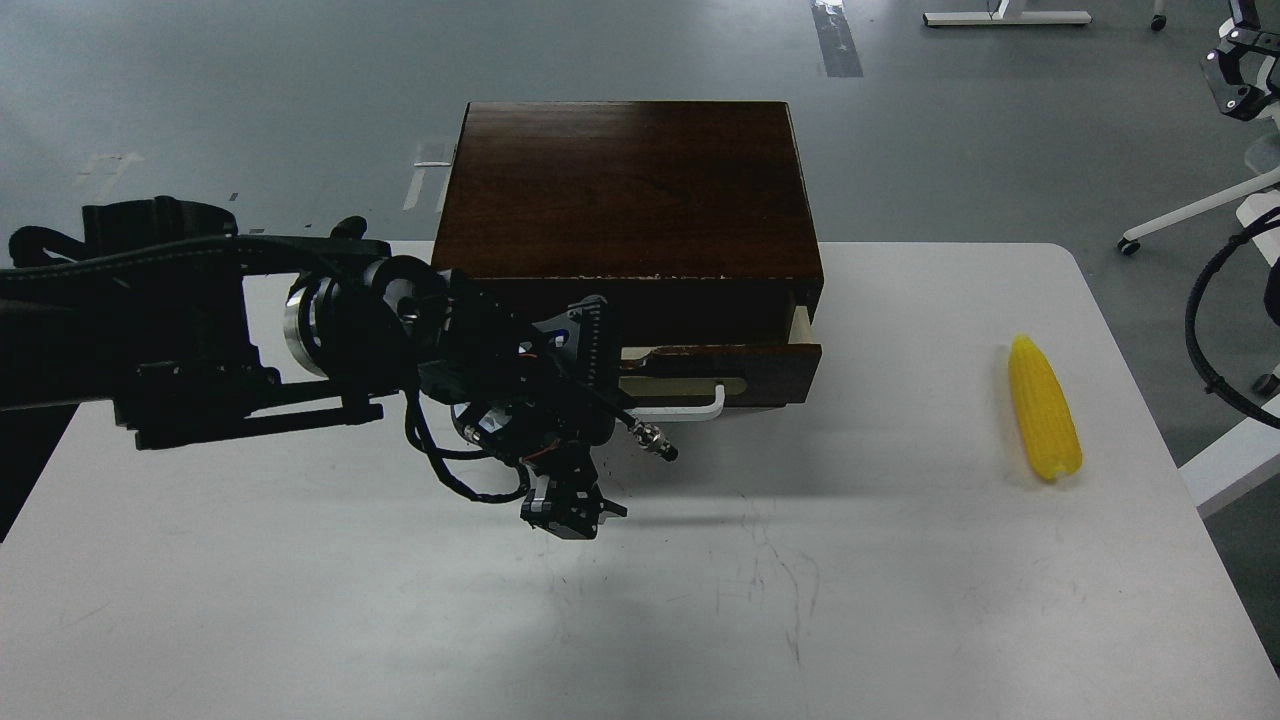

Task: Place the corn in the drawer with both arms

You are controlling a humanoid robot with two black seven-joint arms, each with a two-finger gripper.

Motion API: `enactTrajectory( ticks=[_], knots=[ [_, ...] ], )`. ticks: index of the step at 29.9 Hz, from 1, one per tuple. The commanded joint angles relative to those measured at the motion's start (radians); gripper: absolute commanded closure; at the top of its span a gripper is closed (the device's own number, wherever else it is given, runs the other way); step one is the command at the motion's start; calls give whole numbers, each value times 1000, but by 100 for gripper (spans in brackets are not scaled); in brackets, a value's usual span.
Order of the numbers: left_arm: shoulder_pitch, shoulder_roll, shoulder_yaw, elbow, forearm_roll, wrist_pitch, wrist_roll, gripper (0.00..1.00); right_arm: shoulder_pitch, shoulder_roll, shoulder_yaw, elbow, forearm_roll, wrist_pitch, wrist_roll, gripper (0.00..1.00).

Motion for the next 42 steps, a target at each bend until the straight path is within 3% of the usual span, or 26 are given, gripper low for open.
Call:
enactTrajectory(
  ticks=[1, 24, 30, 33, 35, 39, 42],
  knots=[
    [1, -1, 0, -4, 1, -2, 0, 3, 0, 0, 0, 0, 0, 0, 0, 0],
    [-40, 38, -19, 5, -27, -2, 0, 2, 0, 0, 0, 0, -2, 0, 0, 0],
    [-134, 60, -32, 8, -190, -2, 0, 2, 0, -1, -2, 0, -2, 0, 0, 0],
    [-138, 107, -116, 13, -325, -2, 0, 2, -3, -6, -5, 1, -2, 0, 0, 0],
    [-135, 147, -201, 63, -513, -2, 0, 2, -20, -22, -6, 3, -6, 0, 5, 0],
    [-128, 158, -242, 233, -832, -2, 0, 2, -23, -59, -67, 12, -11, 0, 6, 0],
    [-97, 152, -244, 458, -1134, -2, 0, 2, 9, -95, -237, 12, -31, 0, 6, 0]
  ],
)
